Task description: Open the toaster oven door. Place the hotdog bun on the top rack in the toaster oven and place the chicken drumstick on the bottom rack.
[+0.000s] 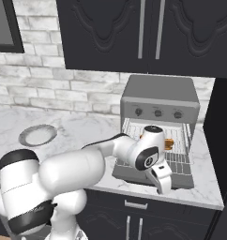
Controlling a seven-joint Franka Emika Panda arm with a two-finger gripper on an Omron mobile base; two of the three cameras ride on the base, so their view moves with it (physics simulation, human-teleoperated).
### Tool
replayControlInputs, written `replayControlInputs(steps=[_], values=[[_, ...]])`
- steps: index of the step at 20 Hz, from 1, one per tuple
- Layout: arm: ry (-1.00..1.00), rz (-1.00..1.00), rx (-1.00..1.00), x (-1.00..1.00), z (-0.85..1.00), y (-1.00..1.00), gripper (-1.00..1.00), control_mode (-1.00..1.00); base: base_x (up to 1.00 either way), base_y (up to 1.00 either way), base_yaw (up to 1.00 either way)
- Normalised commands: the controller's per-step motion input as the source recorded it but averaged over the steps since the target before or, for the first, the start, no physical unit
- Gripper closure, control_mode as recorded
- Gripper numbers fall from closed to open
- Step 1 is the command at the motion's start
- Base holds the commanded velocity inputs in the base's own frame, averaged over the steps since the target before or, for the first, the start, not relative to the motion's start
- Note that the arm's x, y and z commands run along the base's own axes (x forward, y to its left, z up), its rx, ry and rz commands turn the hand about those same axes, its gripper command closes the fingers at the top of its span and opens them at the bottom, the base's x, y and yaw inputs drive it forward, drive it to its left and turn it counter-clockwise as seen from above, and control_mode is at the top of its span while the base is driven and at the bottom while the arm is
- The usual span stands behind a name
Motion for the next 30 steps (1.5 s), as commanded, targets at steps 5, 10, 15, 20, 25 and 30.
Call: replayControlInputs(steps=[5,10,15,20,25,30], values=[[0.0,0.0,0.0,0.43,-0.06,0.0,-1.0,-1.0,0.0,0.0,0.0],[0.0,0.0,0.0,0.35,-0.15,0.0,-1.0,-1.0,0.0,0.0,0.0],[0.0,0.0,0.01,0.16,-0.18,0.0,-1.0,-1.0,0.0,0.0,0.0],[-0.01,0.0,0.01,0.23,-0.09,0.0,-1.0,-1.0,0.0,0.0,0.0],[-0.07,0.0,0.01,0.41,0.0,0.0,-1.0,-1.0,0.0,0.0,0.0],[-0.11,0.0,0.05,0.27,0.0,0.0,-1.0,-1.0,0.0,0.0,0.0]])
